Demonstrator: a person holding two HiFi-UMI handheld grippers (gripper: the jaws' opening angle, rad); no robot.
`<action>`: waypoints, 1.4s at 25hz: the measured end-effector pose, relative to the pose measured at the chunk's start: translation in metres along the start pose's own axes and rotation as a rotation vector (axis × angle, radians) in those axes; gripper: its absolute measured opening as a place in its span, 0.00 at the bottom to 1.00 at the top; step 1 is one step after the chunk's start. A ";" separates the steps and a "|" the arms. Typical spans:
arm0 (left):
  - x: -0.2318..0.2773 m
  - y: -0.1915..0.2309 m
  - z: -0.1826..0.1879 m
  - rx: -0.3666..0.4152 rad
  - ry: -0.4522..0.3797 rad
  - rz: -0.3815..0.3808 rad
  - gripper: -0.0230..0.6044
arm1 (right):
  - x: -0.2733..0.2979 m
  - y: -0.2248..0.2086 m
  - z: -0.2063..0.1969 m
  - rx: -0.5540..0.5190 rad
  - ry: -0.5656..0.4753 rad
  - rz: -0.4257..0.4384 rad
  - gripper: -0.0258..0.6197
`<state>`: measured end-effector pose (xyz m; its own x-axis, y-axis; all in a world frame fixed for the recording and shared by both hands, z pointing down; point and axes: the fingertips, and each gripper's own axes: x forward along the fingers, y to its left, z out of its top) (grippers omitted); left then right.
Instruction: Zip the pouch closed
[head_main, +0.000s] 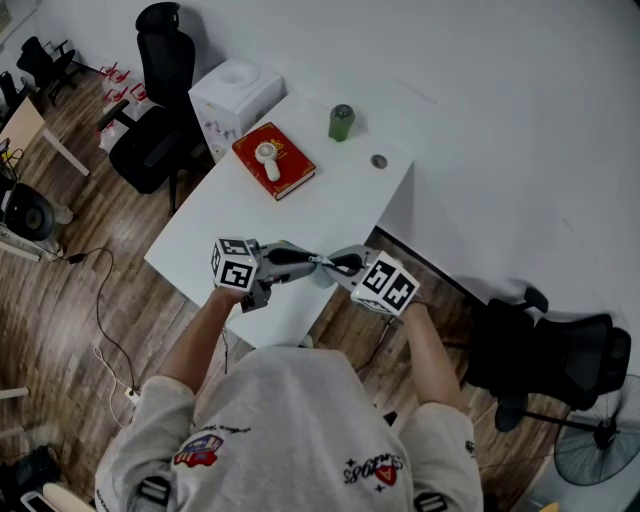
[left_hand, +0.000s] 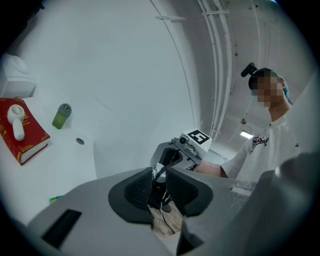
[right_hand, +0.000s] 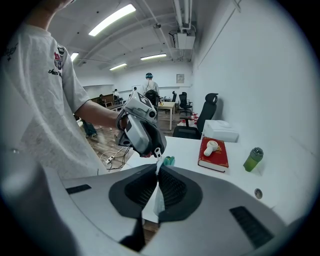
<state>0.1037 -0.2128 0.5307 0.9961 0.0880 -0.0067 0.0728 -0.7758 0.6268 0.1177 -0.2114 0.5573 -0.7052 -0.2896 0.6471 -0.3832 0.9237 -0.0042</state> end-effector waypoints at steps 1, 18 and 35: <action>0.000 0.000 0.000 -0.005 -0.001 0.005 0.17 | 0.000 0.001 0.001 -0.001 0.001 0.001 0.07; -0.009 0.006 -0.002 0.037 0.007 0.078 0.05 | 0.005 0.007 0.004 0.001 0.007 0.017 0.07; -0.011 0.012 -0.013 0.027 0.056 0.090 0.05 | 0.009 0.013 -0.002 -0.004 0.020 0.033 0.06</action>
<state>0.0924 -0.2148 0.5482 0.9943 0.0519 0.0927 -0.0143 -0.7987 0.6015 0.1073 -0.2015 0.5645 -0.7051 -0.2536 0.6622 -0.3575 0.9336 -0.0231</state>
